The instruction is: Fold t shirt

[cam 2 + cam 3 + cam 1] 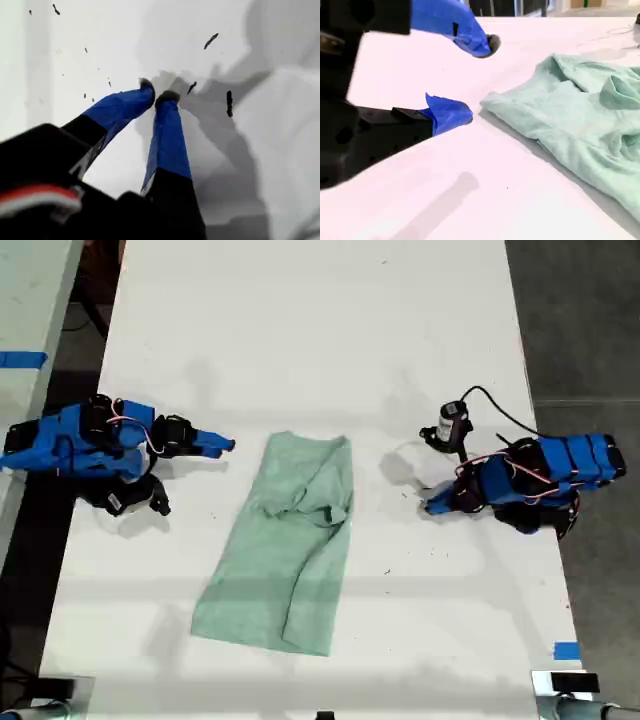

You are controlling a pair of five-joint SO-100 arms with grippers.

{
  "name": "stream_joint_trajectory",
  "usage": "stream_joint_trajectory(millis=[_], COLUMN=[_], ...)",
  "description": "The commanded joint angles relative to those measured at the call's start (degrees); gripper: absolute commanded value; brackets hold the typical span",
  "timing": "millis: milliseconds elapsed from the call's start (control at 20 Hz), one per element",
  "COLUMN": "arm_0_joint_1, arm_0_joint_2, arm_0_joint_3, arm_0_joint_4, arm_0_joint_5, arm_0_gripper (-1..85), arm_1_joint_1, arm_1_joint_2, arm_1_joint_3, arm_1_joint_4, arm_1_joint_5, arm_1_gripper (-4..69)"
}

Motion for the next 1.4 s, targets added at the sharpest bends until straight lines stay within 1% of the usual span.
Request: stream_joint_trajectory(millis=[0,150,200,250,300,350,400,450,500,550,600,650,700,750,800,850,900,1000,1150,1300,1350], arm_0_joint_1=[-2.20,0.88,2.99,2.64,3.08,4.04,4.75,4.31,4.39,5.71,6.94,8.26,9.05,10.72,13.54,16.88,20.04,26.19,33.93,40.69,42.54], arm_0_joint_2=[0.88,0.88,0.88,0.88,0.97,0.97,0.88,-0.44,-5.10,-16.35,-34.19,-54.49,-70.93,-82.35,-88.59,-91.32,-92.37,-92.64,-94.57,-103.10,-105.29], arm_0_joint_3=[2.64,2.55,2.55,2.55,2.55,2.55,2.02,1.32,-1.76,-8.35,-19.86,-35.60,-53.09,-68.55,-79.98,-86.31,-89.03,-88.15,-85.52,-87.19,-86.75], arm_0_joint_4=[-2.64,-6.33,-6.42,-6.50,-7.91,-11.43,-12.30,-10.46,-9.49,-9.32,-8.88,-4.48,3.52,11.34,15.91,16.88,16.88,17.31,18.02,16.61,16.52], arm_0_joint_5=[-8.96,-10.02,-12.13,-11.60,-10.99,-10.99,-13.62,-18.19,-20.13,-22.06,-21.80,-19.42,-15.56,-11.25,-7.56,-4.22,-2.99,-4.04,-11.87,-12.39,-14.15], arm_0_gripper=[-0.2,-0.2,-0.2,-0.2,-0.2,-0.2,-0.3,-0.3,-0.3,-0.3,-0.3,-0.3,1.7,9.3,14.2,15.1,15.9,15.3,16.6,18.1,19.9], arm_1_joint_1=[-0.53,-0.53,-0.53,-0.53,-0.53,-0.53,-0.53,-0.53,-0.53,-0.53,-0.53,-0.53,-0.44,-0.44,-0.44,-0.44,-0.44,-0.44,-0.44,-0.44,-0.44], arm_1_joint_2=[0.62,0.62,0.62,0.62,0.62,0.62,0.62,0.62,0.62,0.62,0.62,0.62,0.62,0.62,0.62,0.62,0.62,0.62,0.62,0.62,0.62], arm_1_joint_3=[2.99,2.99,2.99,2.99,2.99,2.99,2.99,2.99,2.99,2.99,2.99,2.99,2.99,2.99,2.99,2.99,2.99,2.99,2.99,2.99,2.99], arm_1_joint_4=[-1.93,-1.93,-1.93,-1.93,-1.93,-1.93,-1.93,-1.93,-1.93,-1.93,-1.93,-1.93,-1.93,-1.93,-1.93,-1.93,-1.93,-1.93,-1.93,-1.93,-1.93], arm_1_joint_5=[-0.97,-0.97,-0.97,-0.97,-0.97,-0.97,-0.97,-0.97,-0.97,-0.97,-0.97,-0.97,-0.97,-0.97,-0.97,-0.97,-0.97,-0.97,-0.97,-0.97,-0.97], arm_1_gripper=[4.2,4.2,4.2,4.2,4.2,4.2,4.2,4.2,4.2,4.2,4.2,4.2,4.2,4.2,4.2,4.2,4.2,4.2,4.2,4.2,4.2])
